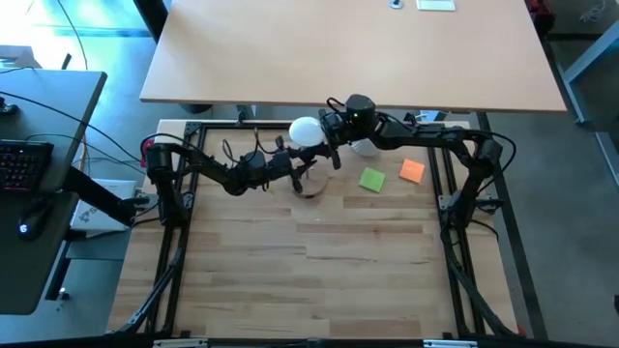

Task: Screw lightbulb
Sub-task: Insert the lightbulb into the lamp socket

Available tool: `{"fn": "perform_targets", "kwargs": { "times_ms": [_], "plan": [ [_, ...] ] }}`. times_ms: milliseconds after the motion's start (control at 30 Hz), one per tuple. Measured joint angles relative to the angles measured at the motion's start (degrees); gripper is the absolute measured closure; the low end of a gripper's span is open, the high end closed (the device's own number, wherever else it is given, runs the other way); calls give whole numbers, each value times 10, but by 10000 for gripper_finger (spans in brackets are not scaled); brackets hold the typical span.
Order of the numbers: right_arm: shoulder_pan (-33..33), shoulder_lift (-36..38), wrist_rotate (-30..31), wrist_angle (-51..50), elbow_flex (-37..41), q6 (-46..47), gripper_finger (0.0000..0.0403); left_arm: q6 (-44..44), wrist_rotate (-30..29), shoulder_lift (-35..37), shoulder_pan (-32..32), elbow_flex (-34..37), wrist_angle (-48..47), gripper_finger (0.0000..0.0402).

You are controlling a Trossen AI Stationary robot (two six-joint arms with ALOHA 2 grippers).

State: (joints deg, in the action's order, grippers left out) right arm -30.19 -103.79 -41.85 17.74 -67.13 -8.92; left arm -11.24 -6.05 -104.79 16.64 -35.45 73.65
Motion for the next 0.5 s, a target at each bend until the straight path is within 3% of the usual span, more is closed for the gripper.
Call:
{"fn": "perform_targets", "kwargs": {
  "times_ms": [200,500],
  "plan": [
    [30,2,87,0,0,19,265,4,-13,1,-2,2,1,262],
    [60,2,215,8,0,99,265,-26,-96,1,-25,2,2,262]
  ]
}}
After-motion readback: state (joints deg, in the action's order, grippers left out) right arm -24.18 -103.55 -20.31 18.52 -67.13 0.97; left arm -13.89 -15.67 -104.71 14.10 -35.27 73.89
